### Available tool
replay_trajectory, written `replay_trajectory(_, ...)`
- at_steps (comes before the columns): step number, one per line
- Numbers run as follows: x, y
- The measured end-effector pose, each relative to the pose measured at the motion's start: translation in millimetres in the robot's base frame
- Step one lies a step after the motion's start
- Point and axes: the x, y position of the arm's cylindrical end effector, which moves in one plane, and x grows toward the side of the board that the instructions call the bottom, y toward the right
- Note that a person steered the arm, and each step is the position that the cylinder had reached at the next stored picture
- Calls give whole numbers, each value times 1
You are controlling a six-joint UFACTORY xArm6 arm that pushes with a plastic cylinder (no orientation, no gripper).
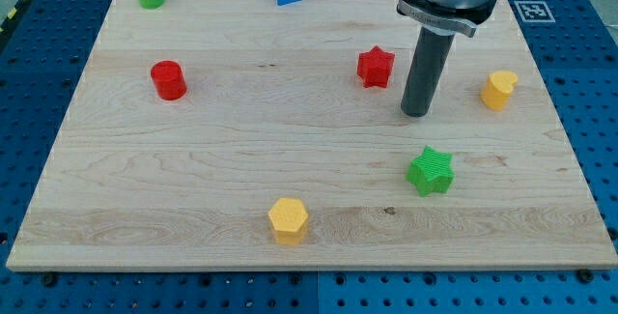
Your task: Slide the green star to the top left of the hexagon
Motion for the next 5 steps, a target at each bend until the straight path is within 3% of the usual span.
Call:
replay_trajectory(2, 13, 8)
replay_trajectory(4, 78, 83)
replay_trajectory(5, 97, 79)
